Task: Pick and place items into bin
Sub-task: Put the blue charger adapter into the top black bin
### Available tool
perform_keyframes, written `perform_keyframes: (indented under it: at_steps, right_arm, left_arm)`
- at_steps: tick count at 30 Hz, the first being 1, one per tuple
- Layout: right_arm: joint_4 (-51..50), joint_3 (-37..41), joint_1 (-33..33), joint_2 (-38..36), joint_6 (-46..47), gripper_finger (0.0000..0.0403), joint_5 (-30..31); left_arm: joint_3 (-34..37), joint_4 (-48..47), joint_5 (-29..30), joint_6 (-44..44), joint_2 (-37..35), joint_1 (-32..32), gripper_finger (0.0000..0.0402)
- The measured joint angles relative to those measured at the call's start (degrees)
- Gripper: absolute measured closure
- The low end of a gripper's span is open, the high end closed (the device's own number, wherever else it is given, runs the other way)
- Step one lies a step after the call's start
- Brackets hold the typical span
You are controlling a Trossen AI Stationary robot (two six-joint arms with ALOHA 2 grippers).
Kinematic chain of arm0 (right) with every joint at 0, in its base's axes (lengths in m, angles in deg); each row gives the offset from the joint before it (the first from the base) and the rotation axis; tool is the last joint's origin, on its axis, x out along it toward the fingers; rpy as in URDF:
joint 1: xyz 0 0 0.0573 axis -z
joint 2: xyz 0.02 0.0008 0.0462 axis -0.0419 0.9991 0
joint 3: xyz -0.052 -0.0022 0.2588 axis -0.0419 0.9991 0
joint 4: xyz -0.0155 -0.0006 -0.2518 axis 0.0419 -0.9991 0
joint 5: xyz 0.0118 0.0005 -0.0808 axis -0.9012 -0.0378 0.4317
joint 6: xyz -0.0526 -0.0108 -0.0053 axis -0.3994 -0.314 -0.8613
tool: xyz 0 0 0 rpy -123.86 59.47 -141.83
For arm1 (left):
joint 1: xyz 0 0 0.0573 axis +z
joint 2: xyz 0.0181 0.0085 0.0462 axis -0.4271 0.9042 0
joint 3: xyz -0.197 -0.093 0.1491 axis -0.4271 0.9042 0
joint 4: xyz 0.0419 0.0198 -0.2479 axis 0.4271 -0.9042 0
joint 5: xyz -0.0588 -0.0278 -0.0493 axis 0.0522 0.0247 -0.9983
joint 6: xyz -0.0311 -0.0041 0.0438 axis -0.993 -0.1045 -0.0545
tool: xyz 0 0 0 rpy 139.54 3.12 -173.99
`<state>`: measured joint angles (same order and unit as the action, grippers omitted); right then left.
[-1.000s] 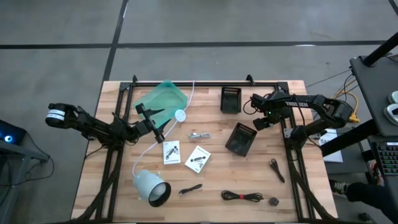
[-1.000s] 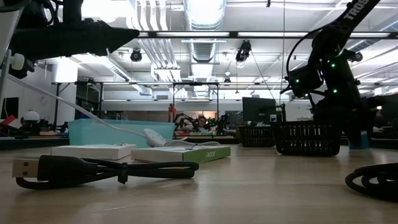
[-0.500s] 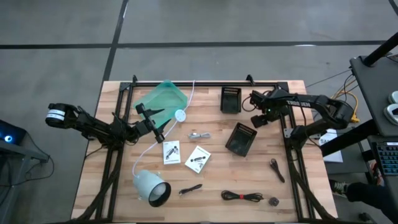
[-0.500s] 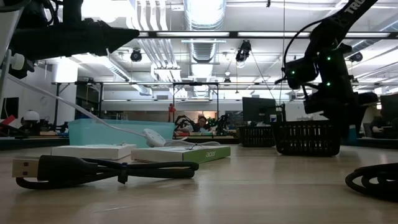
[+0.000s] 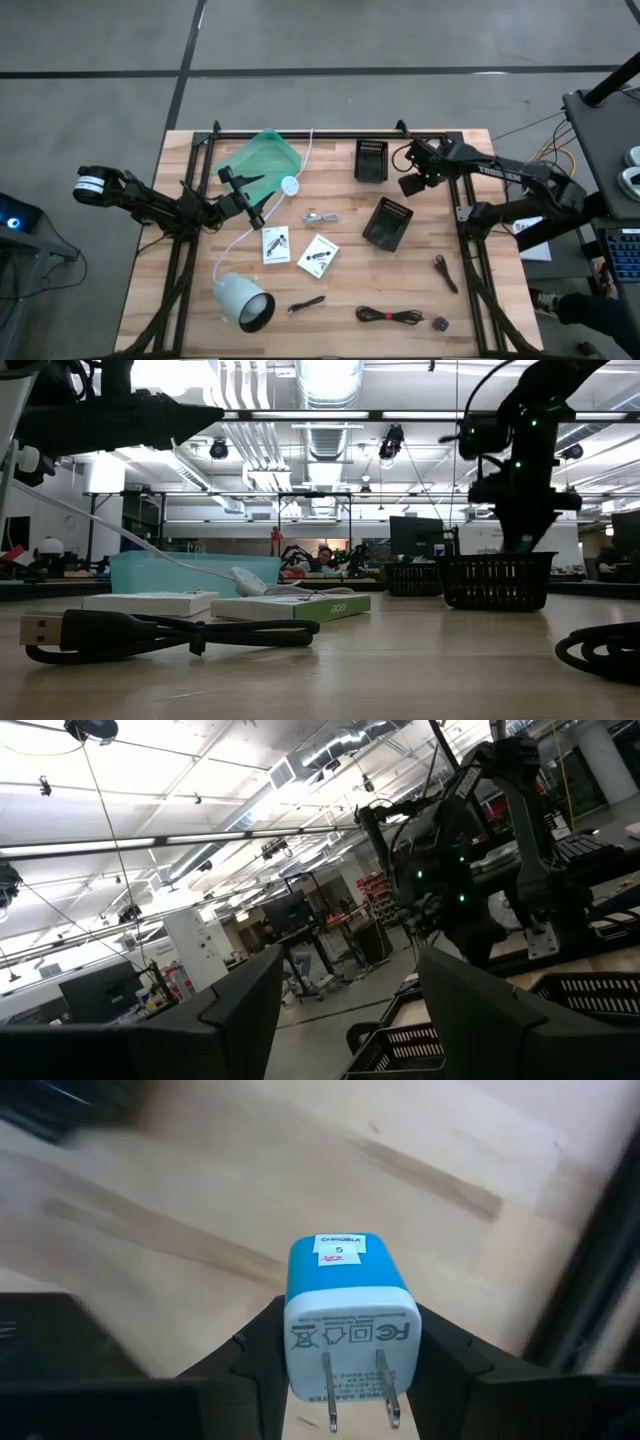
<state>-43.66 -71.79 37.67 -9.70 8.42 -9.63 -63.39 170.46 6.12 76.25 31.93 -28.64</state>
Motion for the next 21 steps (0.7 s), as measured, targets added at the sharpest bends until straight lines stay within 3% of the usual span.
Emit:
perform_keyframes:
  at_steps: [12,21]
  right_arm:
    - [7.35,0.00,-6.25,-7.37,0.08,0.0267,-0.15]
    - [13.87,0.01,-10.92,-6.85,-0.02,0.0267,-0.14]
  left_arm:
    - [0.02,0.00,0.00,-0.02,0.00,0.02,0.0185]
    - [0.02,0.00,0.00,-0.02,0.00,0.00,0.0185]
